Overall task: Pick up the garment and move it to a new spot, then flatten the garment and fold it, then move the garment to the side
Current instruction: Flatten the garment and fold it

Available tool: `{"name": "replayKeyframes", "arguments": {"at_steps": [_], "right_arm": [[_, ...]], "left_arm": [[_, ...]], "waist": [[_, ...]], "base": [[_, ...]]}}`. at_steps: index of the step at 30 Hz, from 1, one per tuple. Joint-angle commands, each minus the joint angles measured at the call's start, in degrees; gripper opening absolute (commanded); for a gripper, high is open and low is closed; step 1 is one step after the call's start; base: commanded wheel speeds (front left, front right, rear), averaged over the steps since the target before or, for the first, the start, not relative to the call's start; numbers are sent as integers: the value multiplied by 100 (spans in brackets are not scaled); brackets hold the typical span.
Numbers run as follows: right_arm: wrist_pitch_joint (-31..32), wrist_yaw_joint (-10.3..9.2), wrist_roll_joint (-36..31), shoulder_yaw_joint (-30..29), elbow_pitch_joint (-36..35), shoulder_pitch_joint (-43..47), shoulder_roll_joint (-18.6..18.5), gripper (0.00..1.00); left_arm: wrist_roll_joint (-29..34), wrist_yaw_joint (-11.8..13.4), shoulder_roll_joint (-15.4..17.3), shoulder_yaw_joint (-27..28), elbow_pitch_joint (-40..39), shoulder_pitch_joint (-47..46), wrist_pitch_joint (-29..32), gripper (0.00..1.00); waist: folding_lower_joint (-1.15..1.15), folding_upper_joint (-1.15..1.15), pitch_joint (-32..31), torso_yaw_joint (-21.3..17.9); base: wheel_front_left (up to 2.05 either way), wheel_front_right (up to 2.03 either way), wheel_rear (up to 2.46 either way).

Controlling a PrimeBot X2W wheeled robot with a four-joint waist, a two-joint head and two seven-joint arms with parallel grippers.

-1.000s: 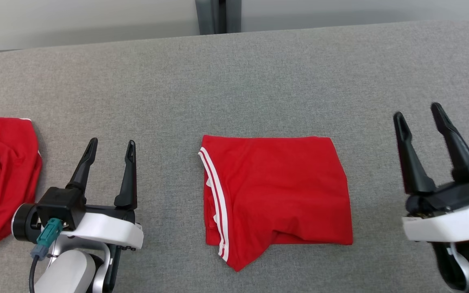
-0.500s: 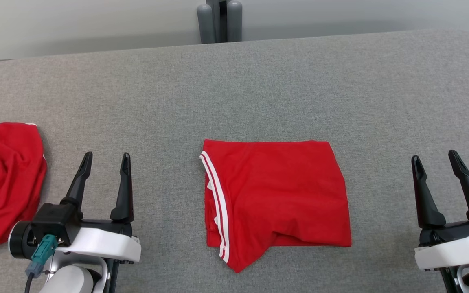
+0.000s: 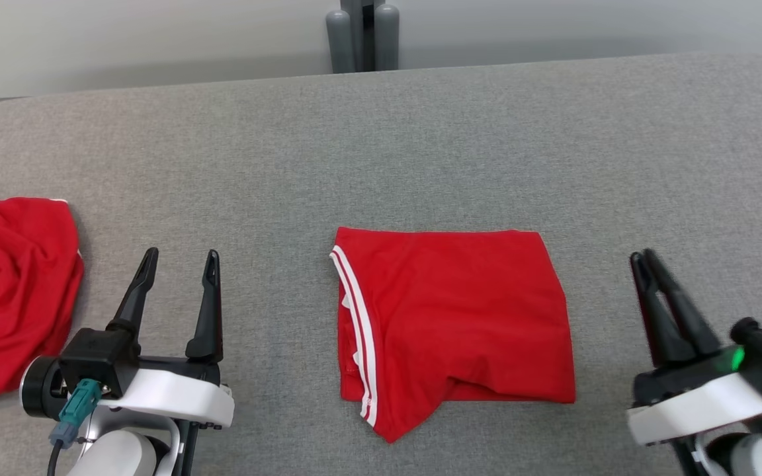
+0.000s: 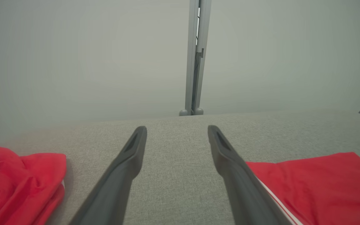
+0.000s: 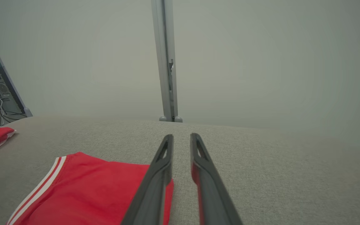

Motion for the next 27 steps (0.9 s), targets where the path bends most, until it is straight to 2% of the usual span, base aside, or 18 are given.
{"name": "replayKeyframes", "arguments": {"at_steps": [1, 9, 13, 14, 21, 27], "right_arm": [[-17, 1, 72, 226, 75, -108, -53, 0], [-266, 1, 549, 1803, 930, -675, -37, 0], [-419, 1, 851, 2600, 1581, -1037, -33, 0], [-472, 0, 1015, 2839, 1973, -1201, -36, 0], [-595, 1, 1511, 3406, 3160, -1450, -45, 0], [-648, 9, 1959, 3986, 3356, -1245, -142, 0]], "left_arm": [[-6, -32, 34, 1, 4, -116, -3, 100], [-23, -69, -41, -40, 46, -137, -29, 100], [-18, -108, -103, -69, 81, -209, -44, 100], [-19, -128, -125, -78, 96, -253, -53, 100], [-24, -207, -225, -80, 209, -260, -71, 100], [-14, -235, -262, -47, 259, -245, -81, 100]], "waist": [[0, 0, 14, 60], [0, 0, 107, 256], [0, 0, 178, 355], [0, 0, 224, 399], [0, 0, 308, 488], [0, 0, 327, 453]], "base": [[0, 0, 0], [0, 0, 0], [0, 0, 0], [0, 0, 0], [0, 0, 0], [0, 0, 0]]}}
